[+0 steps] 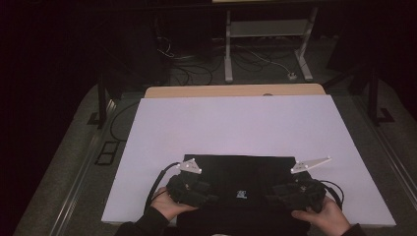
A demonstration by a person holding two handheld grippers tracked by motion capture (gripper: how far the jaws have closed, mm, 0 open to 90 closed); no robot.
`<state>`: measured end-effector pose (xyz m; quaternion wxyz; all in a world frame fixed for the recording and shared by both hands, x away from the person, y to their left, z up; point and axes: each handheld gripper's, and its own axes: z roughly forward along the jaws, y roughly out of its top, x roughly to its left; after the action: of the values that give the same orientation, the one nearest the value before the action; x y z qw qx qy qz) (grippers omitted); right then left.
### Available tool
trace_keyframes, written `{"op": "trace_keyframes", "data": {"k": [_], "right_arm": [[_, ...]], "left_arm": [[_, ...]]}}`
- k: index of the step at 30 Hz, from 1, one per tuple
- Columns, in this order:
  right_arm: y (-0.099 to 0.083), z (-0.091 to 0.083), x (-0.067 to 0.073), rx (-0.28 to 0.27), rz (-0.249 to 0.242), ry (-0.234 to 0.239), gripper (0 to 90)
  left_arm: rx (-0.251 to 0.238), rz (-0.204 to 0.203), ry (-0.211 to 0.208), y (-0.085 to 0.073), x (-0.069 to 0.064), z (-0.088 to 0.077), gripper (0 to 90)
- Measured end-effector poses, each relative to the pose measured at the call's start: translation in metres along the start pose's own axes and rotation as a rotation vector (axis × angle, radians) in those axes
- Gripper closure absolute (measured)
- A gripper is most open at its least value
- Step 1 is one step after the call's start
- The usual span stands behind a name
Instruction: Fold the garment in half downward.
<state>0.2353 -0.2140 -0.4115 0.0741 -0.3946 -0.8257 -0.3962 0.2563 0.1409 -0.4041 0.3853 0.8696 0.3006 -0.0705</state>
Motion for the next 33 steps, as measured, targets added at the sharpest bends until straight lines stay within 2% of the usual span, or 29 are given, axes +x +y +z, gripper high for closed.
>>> {"op": "trace_keyframes", "data": {"k": [4, 7, 9, 11, 15, 23, 33], "right_arm": [[0.003, 0.000, 0.000, 0.004, -0.008, -0.032, 27.2], [0.005, 0.000, 0.000, 0.000, -0.005, -0.049, 16.7], [0.007, -0.001, -0.001, -0.003, -0.007, -0.064, 12.4], [0.010, -0.003, -0.003, -0.015, -0.007, -0.064, 10.0], [0.016, -0.009, -0.008, -0.036, 0.007, -0.087, 0.0], [0.027, -0.026, -0.017, -0.068, -0.007, -0.113, 0.0], [0.037, -0.047, -0.025, -0.101, -0.023, -0.128, 0.0]], "left_arm": [[-0.002, 0.023, -0.008, 0.005, 0.000, -0.008, 25.7], [-0.008, 0.029, -0.012, 0.007, 0.001, -0.012, 13.3], [-0.019, 0.032, -0.017, 0.009, 0.003, -0.014, 9.2], [-0.025, 0.024, -0.020, 0.010, 0.007, -0.015, 0.0], [-0.055, 0.034, -0.014, 0.011, 0.013, -0.018, 0.0], [-0.078, 0.074, 0.031, 0.014, 0.017, -0.028, 0.0], [-0.098, 0.088, 0.076, 0.016, 0.024, -0.035, 0.0]]}}
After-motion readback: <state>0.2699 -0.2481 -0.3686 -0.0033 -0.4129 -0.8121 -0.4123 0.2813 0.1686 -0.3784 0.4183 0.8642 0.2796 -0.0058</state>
